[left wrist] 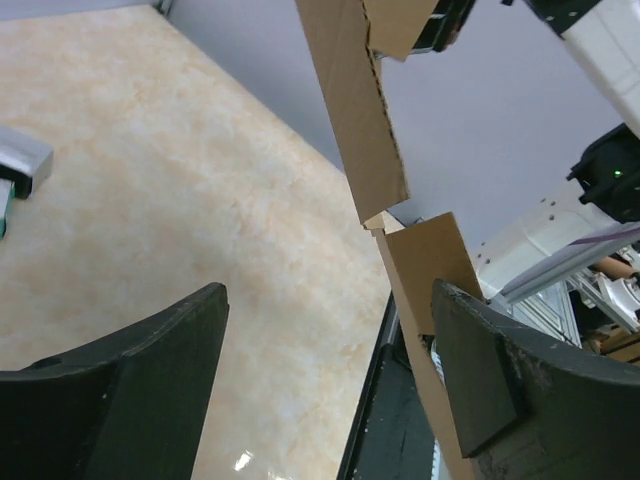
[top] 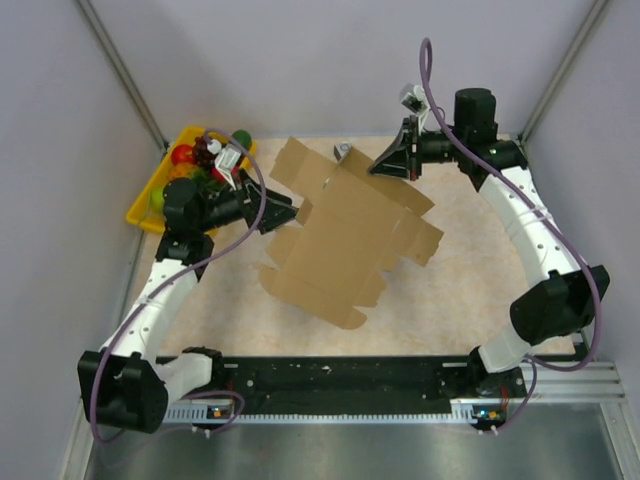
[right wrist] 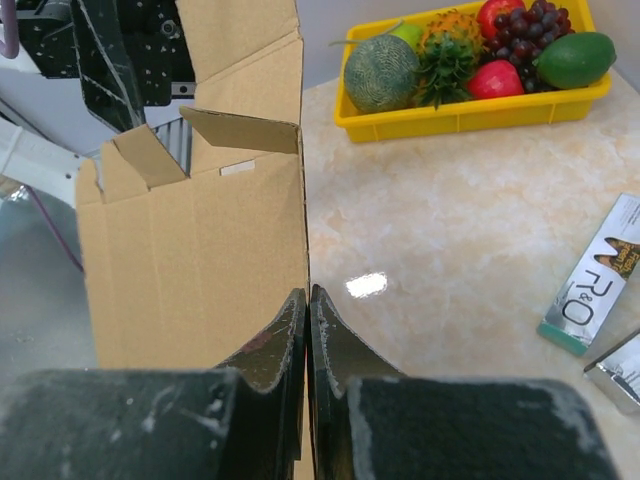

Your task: Fold the paper box

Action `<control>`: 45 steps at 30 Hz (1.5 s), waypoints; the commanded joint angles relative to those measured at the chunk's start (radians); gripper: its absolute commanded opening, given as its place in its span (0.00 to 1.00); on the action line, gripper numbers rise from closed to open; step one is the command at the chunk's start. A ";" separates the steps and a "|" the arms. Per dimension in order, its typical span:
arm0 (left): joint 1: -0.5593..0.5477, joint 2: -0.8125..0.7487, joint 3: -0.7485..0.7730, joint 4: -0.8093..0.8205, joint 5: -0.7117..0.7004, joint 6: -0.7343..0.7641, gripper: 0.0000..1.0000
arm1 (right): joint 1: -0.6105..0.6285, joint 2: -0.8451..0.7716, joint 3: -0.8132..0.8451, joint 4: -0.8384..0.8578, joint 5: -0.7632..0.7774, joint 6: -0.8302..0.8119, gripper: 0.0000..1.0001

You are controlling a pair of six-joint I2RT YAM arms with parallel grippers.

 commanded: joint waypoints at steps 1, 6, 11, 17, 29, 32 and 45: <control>-0.004 0.010 -0.007 -0.106 -0.056 0.083 0.84 | 0.041 -0.042 -0.010 0.040 0.077 0.016 0.00; -0.006 -0.001 -0.072 -0.113 -0.112 0.086 0.82 | 0.072 -0.047 -0.061 0.038 0.204 0.046 0.00; -0.026 0.005 -0.207 -0.003 -0.221 0.064 0.82 | 0.141 -0.046 -0.159 0.046 0.334 0.007 0.00; -0.027 0.067 -0.279 0.034 -0.303 0.086 0.79 | 0.170 0.034 -0.211 0.067 0.440 -0.002 0.00; -0.076 0.278 -0.302 0.221 -0.303 0.029 0.75 | 0.191 0.073 -0.311 0.145 0.644 0.004 0.00; -0.103 0.362 -0.302 0.300 -0.298 0.009 0.75 | 0.211 0.074 -0.352 0.201 0.715 0.015 0.00; -0.115 0.314 -0.307 0.194 -0.459 0.116 0.78 | 0.250 0.111 -0.437 0.285 0.842 -0.059 0.00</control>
